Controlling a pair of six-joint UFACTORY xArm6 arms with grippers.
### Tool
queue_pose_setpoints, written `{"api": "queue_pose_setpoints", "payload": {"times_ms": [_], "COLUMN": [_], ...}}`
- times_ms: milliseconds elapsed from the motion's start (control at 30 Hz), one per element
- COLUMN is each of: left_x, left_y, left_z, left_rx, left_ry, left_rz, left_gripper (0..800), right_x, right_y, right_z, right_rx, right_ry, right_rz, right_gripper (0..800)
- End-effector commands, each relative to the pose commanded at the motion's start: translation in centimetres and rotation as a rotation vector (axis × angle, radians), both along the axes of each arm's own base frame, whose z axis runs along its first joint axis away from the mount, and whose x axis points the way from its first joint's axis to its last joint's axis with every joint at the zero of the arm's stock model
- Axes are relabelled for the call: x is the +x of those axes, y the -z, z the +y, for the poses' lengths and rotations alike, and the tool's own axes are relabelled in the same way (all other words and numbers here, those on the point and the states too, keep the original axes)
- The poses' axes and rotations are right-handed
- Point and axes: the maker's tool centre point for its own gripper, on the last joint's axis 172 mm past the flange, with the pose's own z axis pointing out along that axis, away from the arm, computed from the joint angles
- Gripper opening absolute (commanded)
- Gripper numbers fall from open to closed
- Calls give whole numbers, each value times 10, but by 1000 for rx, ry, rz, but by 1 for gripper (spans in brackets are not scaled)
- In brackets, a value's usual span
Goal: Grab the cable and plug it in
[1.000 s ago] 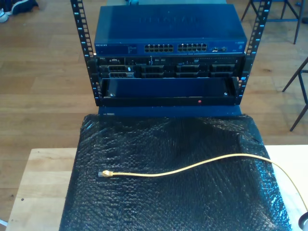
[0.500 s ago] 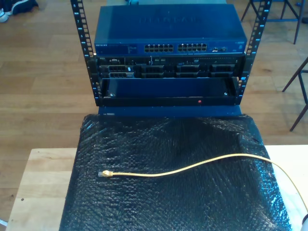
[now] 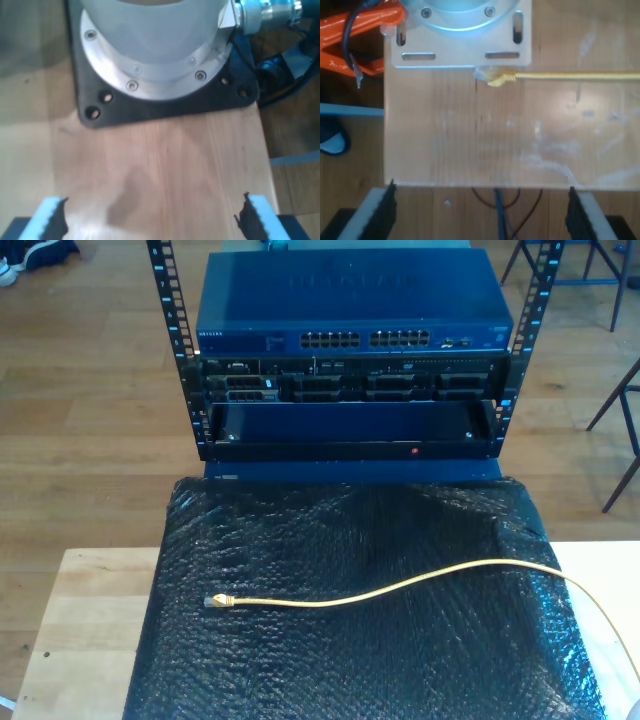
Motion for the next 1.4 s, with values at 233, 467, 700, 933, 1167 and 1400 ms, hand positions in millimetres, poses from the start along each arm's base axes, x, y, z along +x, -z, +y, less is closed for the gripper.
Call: {"api": "queue_pose_setpoints", "payload": {"times_ms": [233, 467, 700, 933, 1167, 1400], "left_x": [8, 22, 35, 51, 76, 91], "left_y": [-17, -24, -34, -48, -59, -69], "left_z": [18, 22, 11, -8, -14, -17], "left_rx": [39, 45, 15, -27, -36, -40], "left_ry": [-67, -84, -89, -62, -80, -79], "left_rz": [10, -5, 44, 109, 105, 96], "left_gripper": [800, 800, 800, 800, 800, 800], "right_x": [23, 63, 100, 133, 160, 189], "right_y": [-36, -76, -98, -125, -151, -166], "right_z": [-3, 4, 26, 53, 67, 80], "right_rx": [10, 41, 115, 225, 319, 389], "right_ry": [60, 120, 134, 162, 215, 289], "right_rz": [-38, -86, -80, -47, -84, -138], "right_gripper": [797, 797, 796, 796, 797, 796]}}
